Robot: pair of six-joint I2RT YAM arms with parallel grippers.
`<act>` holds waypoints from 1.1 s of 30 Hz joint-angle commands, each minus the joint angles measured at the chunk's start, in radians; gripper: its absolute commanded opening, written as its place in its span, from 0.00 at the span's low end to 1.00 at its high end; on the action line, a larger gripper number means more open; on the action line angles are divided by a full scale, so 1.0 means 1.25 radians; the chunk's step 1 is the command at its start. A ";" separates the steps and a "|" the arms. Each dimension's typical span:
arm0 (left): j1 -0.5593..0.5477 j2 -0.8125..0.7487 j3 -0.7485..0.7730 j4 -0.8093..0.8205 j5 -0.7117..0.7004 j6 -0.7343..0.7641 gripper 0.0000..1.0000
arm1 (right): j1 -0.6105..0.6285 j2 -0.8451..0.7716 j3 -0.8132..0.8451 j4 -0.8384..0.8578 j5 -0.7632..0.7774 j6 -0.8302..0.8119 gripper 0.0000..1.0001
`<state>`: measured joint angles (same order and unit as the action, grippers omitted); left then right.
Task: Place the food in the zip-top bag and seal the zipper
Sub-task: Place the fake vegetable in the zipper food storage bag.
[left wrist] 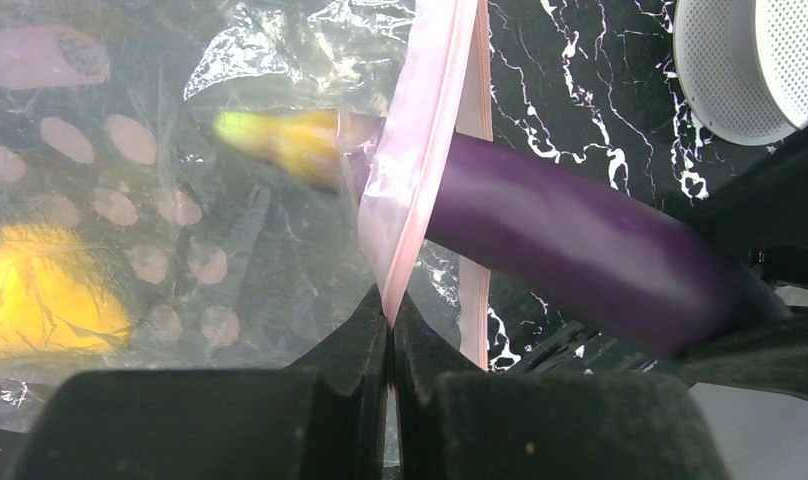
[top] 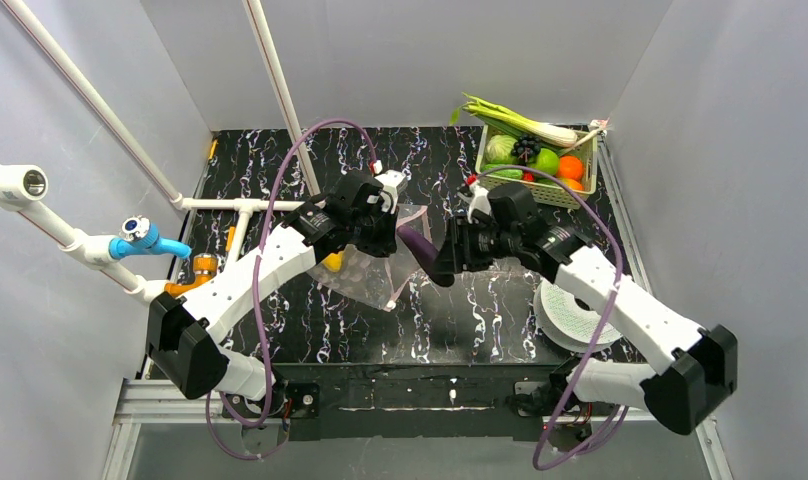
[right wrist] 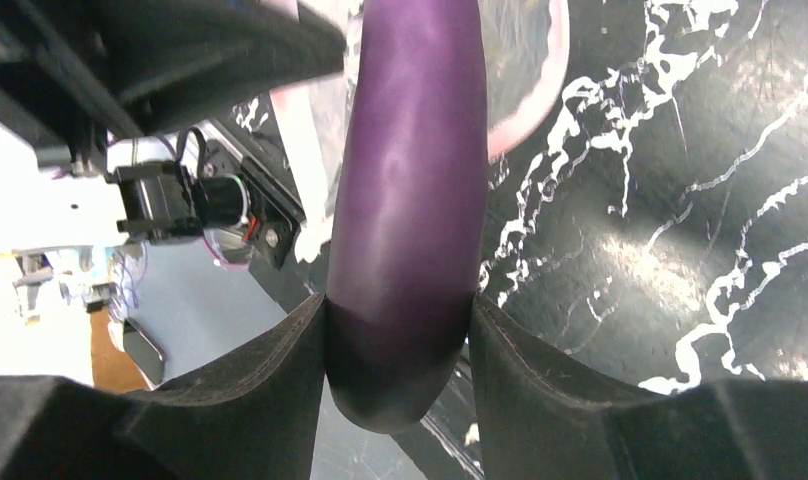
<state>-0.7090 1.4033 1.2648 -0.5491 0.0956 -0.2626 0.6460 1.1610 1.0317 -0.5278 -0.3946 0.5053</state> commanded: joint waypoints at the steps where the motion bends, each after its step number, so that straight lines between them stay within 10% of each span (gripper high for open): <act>1: -0.001 -0.038 -0.012 0.013 0.023 -0.001 0.00 | 0.013 0.065 0.078 0.088 0.000 0.040 0.01; 18: -0.001 -0.100 -0.035 0.057 0.076 -0.003 0.00 | 0.016 0.205 0.152 0.179 0.012 0.124 0.11; 33: -0.002 -0.113 -0.040 0.061 0.068 -0.003 0.00 | 0.026 0.233 0.164 0.174 0.025 0.115 0.74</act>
<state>-0.7090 1.3075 1.2224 -0.4862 0.1722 -0.2657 0.6689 1.4719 1.2018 -0.3389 -0.3637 0.6575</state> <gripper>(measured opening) 0.009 0.705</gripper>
